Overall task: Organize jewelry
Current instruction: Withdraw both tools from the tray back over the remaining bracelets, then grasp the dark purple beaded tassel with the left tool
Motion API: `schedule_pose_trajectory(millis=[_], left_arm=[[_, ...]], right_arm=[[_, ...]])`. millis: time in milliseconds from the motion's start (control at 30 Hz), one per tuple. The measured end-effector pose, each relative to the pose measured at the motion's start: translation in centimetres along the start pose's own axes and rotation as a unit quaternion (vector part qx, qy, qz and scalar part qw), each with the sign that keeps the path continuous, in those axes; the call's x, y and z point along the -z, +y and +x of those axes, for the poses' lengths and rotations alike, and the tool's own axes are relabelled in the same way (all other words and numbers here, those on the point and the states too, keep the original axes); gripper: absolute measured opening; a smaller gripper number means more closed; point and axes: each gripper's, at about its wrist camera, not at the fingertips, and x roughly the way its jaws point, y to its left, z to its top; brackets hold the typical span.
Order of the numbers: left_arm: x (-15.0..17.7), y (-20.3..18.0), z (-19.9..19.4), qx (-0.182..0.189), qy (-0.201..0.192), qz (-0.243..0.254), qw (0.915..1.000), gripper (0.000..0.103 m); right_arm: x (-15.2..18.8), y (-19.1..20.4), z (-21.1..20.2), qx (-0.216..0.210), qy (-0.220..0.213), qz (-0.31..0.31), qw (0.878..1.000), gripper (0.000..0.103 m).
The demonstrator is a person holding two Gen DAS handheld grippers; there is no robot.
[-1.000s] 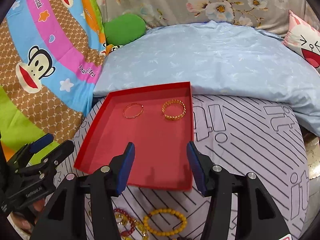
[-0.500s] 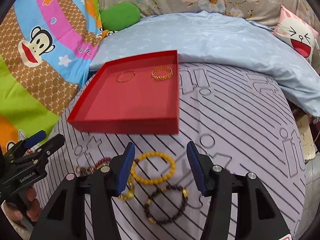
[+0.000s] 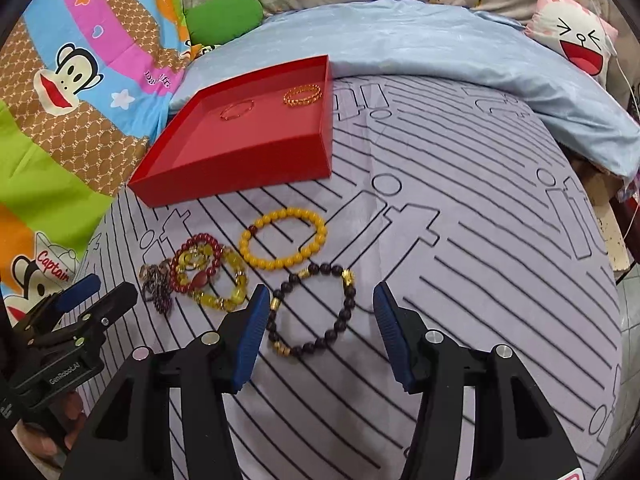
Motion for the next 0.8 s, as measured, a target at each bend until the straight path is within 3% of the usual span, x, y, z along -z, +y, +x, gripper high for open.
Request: schedule_pose_trajectory(millis=[400,800], left_arm=[[1.3,0.0,0.1,0.001,0.010,-0.008,0.9999,0.074],[1.3,-1.2,2.7,0.011,0.041,-0.004,0.9991,0.035]], right_arm=[[2.1,-0.2,0.1,-0.004,0.009,0.001,1.000,0.052],[2.1,-0.4,0.7,-0.006,0.011,0.002,1.000,0.052]])
